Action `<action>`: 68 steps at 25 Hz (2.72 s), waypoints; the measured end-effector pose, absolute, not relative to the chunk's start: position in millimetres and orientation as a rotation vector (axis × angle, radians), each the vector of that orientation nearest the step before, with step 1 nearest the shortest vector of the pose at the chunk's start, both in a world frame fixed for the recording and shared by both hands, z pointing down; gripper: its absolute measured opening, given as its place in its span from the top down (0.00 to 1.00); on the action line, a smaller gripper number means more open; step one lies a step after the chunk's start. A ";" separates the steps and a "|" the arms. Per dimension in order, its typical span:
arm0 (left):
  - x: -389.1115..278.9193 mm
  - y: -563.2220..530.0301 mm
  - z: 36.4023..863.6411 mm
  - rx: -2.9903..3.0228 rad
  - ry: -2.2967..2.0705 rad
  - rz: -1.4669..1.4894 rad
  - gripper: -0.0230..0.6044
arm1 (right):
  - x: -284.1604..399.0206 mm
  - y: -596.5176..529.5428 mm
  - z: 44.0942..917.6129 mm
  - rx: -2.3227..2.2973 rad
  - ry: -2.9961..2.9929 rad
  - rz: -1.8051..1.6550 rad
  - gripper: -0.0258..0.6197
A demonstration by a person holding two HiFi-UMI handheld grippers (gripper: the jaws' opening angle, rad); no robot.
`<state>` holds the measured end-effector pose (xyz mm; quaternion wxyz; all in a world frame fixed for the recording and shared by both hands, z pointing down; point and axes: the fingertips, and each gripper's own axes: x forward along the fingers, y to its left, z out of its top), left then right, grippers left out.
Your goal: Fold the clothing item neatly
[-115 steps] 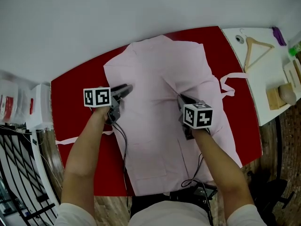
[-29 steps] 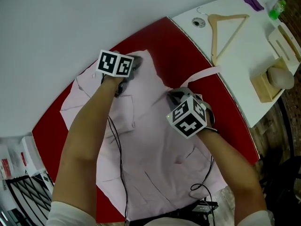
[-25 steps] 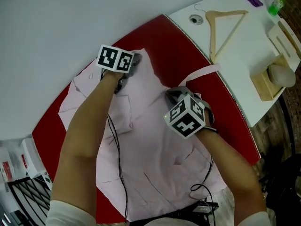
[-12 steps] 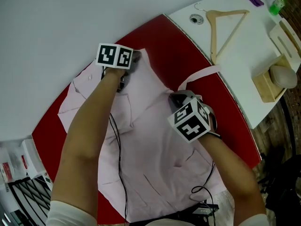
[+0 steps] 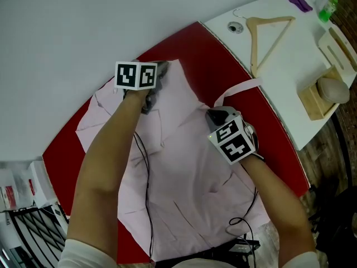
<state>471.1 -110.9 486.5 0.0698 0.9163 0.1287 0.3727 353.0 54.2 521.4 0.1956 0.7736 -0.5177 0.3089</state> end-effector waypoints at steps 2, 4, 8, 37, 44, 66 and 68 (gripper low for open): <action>462.7 -111.4 471.6 2.757 0.394 1.067 0.95 | 355.3 59.4 514.4 2.213 -1.432 0.834 0.92; 452.8 -114.4 457.2 2.751 0.389 1.015 0.95 | 355.6 63.7 507.5 2.242 -1.427 0.816 0.92; 425.1 -124.7 431.3 2.732 0.368 0.914 0.95 | 353.9 72.3 499.0 2.255 -1.418 0.788 0.92; 112.0 -179.5 419.9 2.502 0.180 0.549 0.95 | 317.6 153.2 484.9 2.140 -1.044 0.920 0.92; 71.5 -176.7 422.9 2.486 0.145 0.533 0.95 | 341.2 176.7 488.0 2.125 -0.958 0.981 0.92; 10.8 -130.8 481.9 2.328 -0.119 0.503 0.95 | 522.5 206.7 521.7 2.446 -0.865 1.167 0.77; 12.0 -127.5 484.1 2.323 -0.120 0.513 0.95 | 525.4 202.4 526.8 2.429 -0.869 1.162 0.77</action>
